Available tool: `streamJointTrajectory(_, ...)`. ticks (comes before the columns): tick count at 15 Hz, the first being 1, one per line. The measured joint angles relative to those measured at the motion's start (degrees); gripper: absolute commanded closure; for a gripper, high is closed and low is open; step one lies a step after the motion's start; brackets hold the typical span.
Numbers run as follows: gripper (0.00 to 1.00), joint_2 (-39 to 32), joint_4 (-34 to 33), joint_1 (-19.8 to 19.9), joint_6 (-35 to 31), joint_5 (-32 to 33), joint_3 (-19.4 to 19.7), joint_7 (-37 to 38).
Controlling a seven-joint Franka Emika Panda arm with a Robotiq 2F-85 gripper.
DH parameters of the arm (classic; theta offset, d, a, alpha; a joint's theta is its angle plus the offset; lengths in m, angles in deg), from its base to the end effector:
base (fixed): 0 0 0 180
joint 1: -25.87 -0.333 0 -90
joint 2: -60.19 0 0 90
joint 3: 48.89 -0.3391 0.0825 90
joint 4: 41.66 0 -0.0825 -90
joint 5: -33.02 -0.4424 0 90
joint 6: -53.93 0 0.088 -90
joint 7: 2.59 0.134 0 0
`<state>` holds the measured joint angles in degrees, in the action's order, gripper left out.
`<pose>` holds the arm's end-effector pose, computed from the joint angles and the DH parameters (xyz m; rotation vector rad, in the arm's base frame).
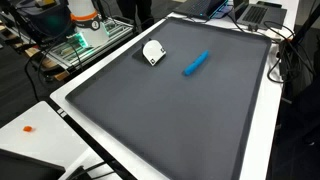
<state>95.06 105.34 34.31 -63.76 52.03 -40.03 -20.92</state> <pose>0.3924 -0.1469 0.4422 2.8978 0.2648 0.0438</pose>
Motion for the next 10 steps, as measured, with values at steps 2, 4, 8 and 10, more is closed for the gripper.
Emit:
streamJointTrajectory(2,0.0,-0.02,0.01,0.0,0.0,0.0,0.0,0.0)
streamJointTrajectory(4,0.0,-0.02,-0.01,-0.02,0.0,0.0,0.0,0.0)
streamJointTrajectory(8,0.0,-0.04,0.07,-0.72,1.64,-5.2,-2.2,9.04)
streamJointTrajectory(10,0.0,-0.1,0.44,-1.93,2.55,-9.88,-5.17,16.69)
